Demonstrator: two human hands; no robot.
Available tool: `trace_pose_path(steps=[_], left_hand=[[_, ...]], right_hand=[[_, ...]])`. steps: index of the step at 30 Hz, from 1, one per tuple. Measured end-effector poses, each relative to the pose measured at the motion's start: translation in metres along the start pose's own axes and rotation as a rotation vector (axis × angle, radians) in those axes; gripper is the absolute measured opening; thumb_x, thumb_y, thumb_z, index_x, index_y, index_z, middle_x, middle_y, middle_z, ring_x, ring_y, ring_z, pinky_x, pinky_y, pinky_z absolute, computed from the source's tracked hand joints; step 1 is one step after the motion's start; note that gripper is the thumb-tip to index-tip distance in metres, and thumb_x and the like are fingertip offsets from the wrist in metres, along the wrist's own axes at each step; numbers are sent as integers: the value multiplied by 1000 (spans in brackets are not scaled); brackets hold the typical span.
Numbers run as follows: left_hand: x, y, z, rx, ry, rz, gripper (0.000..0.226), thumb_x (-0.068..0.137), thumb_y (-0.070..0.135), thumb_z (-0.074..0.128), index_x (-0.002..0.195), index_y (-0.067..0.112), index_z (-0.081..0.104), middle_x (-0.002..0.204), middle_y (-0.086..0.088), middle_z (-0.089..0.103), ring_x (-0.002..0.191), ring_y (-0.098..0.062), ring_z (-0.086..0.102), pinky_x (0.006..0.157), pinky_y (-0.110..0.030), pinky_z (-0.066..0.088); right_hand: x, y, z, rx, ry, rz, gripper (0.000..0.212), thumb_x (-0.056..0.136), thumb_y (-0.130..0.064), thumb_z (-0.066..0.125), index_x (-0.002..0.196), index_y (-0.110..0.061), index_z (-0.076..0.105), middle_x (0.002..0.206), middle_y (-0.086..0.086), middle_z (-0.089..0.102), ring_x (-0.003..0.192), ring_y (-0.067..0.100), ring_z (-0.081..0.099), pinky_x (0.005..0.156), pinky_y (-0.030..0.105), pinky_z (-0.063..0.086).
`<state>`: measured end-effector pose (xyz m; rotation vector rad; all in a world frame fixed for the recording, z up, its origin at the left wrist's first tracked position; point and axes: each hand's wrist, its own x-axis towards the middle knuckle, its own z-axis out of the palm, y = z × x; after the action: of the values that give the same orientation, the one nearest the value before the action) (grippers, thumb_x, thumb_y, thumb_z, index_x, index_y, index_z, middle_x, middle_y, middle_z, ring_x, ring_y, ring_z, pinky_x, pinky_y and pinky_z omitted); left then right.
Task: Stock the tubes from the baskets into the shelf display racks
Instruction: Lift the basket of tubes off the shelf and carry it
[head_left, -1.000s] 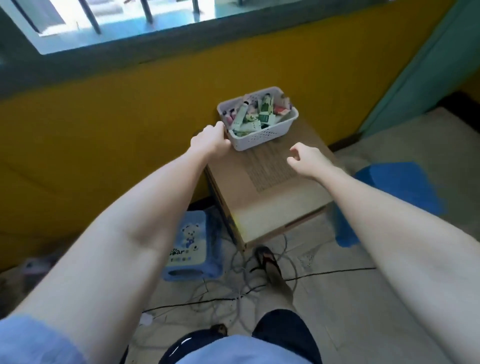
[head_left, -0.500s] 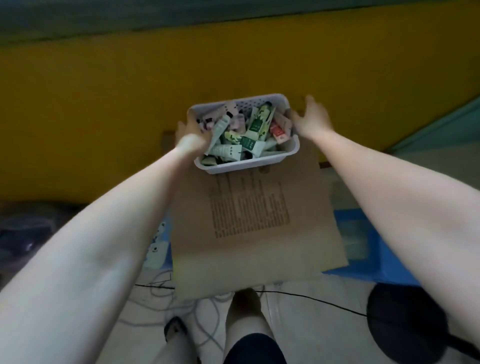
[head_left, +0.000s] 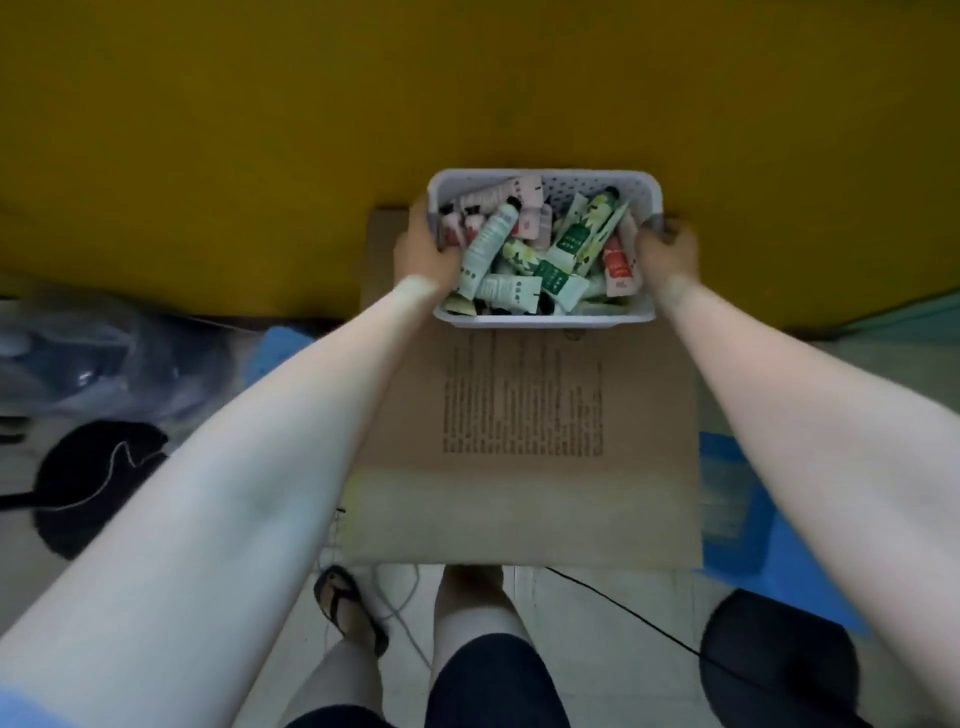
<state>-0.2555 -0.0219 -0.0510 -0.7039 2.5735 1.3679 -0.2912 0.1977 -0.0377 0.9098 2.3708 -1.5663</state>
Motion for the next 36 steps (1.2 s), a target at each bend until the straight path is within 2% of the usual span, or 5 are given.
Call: trace_pose_path(steps=[16,20,25,30,36], left_hand=[[-160,-146,-154,-457,457,-210,25,87,14,47,104,31,43,78,5,50,67,-15,47,60,-29,40],[-248,-229,-231,-522,619,-278,25,86,20,49,109,28,45,98,0,56,85,-21,55,71,-31,45],[-369,-332,-317,-576,865,-371,26,85,21,52,110,28,49,97,6,58,80,-12,54,64,-23,40],[-501,-440,-394,-480,1130,-573,33,87,22,49,120,27,48,106,0,60,91,-21,55,75,-27,42],[-629,-533,-464,-438,1373,-806,31,88,18,53,119,14,53,112,-8,62,98,-25,56,74,-23,37]], right_hand=[[-211,-2,97,-154,-125,-268,36,88,-32,54,121,-18,49,97,-4,51,82,13,50,55,18,32],[-327,13,153,-229,-405,-452,51,88,-35,55,135,-27,37,124,3,54,101,18,54,83,31,45],[-473,55,232,-279,-639,-597,45,90,-32,54,132,-24,41,123,3,58,84,11,59,55,18,46],[-635,101,305,-355,-923,-669,43,86,-34,57,127,-23,47,124,3,58,99,17,60,84,35,53],[-802,142,372,-466,-1188,-765,42,85,-33,55,125,-22,50,118,4,60,91,17,59,75,28,48]])
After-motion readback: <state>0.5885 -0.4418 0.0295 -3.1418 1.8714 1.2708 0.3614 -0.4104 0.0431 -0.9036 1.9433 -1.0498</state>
